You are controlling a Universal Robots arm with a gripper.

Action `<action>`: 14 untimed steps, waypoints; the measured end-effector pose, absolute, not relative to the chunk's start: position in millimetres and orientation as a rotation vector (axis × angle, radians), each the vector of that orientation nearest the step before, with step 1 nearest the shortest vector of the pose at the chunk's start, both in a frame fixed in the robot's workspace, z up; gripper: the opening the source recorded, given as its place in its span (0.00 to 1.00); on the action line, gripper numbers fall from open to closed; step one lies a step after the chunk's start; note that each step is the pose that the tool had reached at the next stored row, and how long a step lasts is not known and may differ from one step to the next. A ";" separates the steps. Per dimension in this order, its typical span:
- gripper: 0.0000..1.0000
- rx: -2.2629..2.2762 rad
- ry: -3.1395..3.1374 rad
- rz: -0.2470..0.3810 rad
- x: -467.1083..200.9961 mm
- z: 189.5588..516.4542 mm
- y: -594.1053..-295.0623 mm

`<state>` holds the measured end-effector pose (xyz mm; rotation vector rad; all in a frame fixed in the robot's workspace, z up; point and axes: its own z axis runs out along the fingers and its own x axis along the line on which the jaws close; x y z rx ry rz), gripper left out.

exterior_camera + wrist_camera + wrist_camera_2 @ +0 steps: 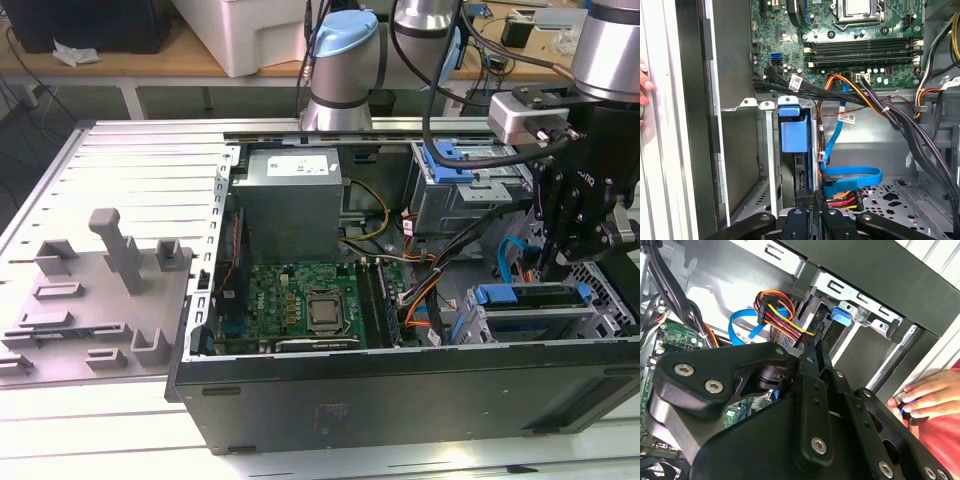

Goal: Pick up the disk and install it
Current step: 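Insert the first disk wire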

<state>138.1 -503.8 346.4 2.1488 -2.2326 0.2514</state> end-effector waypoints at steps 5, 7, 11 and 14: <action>0.17 2.151 -2.232 0.250 138.1 346.4 -507.6; 0.17 2.153 -2.230 0.250 138.2 346.4 -508.4; 0.17 2.159 -2.225 0.250 138.8 346.4 -509.7; 0.17 2.163 -2.222 0.250 138.9 346.4 -510.5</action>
